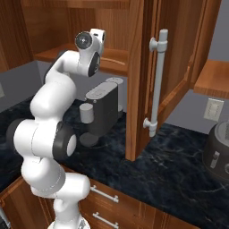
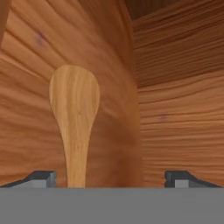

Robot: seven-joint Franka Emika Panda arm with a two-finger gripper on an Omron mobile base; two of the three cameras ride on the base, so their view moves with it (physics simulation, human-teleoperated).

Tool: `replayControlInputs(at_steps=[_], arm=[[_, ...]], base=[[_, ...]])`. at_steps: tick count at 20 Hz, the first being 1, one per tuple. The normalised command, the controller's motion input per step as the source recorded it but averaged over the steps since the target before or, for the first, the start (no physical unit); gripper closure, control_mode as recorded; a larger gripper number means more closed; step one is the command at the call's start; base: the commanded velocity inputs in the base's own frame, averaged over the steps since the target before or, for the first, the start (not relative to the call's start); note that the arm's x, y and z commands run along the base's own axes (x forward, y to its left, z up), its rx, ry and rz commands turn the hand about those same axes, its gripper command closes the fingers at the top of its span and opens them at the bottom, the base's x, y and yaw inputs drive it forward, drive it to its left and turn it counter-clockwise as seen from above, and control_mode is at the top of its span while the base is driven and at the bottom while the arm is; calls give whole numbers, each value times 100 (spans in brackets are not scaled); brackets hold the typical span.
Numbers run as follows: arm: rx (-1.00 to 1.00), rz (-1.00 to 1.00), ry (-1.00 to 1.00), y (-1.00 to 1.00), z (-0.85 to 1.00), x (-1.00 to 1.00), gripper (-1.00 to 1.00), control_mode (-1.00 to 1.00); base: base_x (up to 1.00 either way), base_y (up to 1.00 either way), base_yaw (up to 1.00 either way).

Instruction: Organize the utensils by type. Pick up the wooden spoons from the counter and place them in the open cabinet. Then pick up the metallic utensils from the counter and place them in the open drawer.

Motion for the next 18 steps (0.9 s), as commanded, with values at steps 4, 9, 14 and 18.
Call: replayControlInputs(at_steps=[4, 9, 14, 18], arm=[[8, 0, -1, 0, 0, 31, -100, -100], [7, 1, -5, 0, 0, 41, -100, -100], [3, 2, -12, 0, 0, 39, -100, -100], [1, 1, -11, 0, 0, 39, -100, -100]], base=[[0, 0, 0], [0, 0, 0], [0, 0, 0], [0, 0, 0]])
